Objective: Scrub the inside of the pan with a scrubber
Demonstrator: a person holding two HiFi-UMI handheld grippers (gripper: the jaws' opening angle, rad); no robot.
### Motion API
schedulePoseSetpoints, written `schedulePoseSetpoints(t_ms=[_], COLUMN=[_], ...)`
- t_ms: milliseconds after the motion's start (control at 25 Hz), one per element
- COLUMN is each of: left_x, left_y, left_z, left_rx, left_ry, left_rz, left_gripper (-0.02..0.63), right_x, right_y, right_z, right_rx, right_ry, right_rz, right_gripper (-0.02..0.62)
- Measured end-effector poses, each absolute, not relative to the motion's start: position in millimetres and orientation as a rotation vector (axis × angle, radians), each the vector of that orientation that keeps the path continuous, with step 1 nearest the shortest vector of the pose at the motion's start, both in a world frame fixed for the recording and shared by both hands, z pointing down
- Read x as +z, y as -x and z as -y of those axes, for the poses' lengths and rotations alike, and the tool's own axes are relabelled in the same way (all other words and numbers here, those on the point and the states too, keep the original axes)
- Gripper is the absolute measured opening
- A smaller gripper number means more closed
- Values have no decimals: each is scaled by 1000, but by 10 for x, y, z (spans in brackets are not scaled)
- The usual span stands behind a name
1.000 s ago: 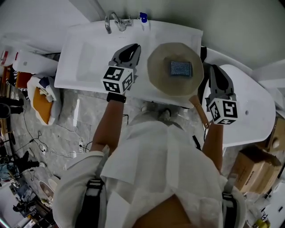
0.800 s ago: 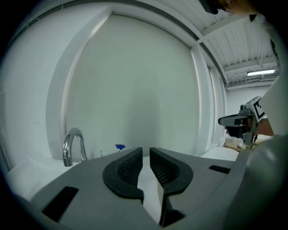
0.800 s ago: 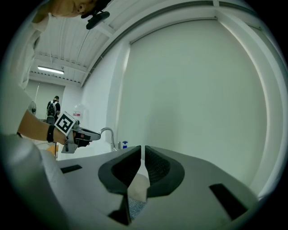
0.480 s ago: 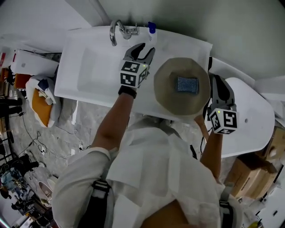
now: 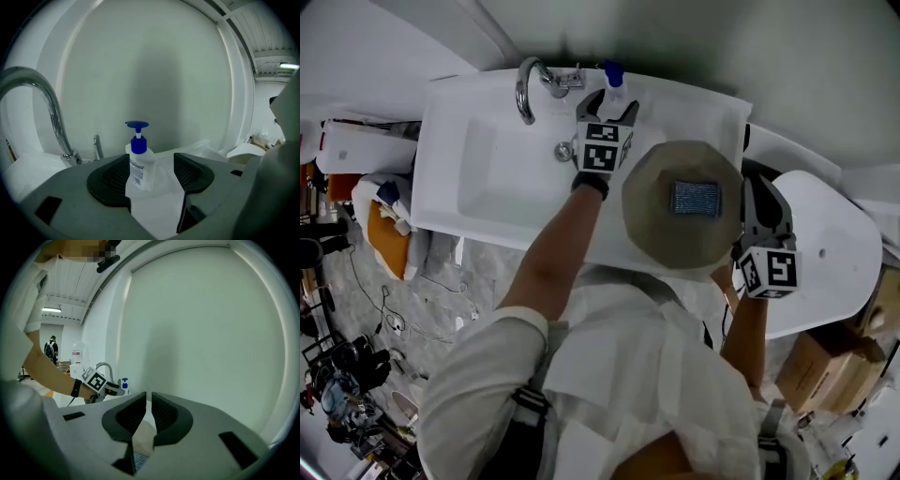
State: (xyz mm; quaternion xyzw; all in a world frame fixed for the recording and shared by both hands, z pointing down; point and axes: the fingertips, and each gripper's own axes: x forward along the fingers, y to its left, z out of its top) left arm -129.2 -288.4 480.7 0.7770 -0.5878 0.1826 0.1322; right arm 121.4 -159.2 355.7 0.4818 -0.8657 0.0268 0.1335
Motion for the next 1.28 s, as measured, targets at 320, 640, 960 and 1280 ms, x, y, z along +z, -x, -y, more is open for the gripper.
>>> schedulePoseSetpoints(t_ms=[320, 640, 960, 1280], left_x=[5208, 5402, 5589, 5549], left_y=[1323, 1400, 1433, 1418], left_z=[3191, 3376, 3483, 3370], left_rx=[589, 639, 650, 811], left_ry=[-2180, -2149, -2135, -2442], left_rz=[1720, 1770, 1764, 1423], left_gripper=[313, 313, 297, 251], right_x=[3662, 3757, 3794, 3827], right_y=[-1249, -1230, -1315, -1381], right_z=[1735, 1779, 1817, 1821], right_rx=[116, 136, 133, 159], right_ry=[-1402, -1393, -1404, -1438], right_rz=[2495, 2478, 2450, 2453], right_gripper=[18, 18, 19, 18])
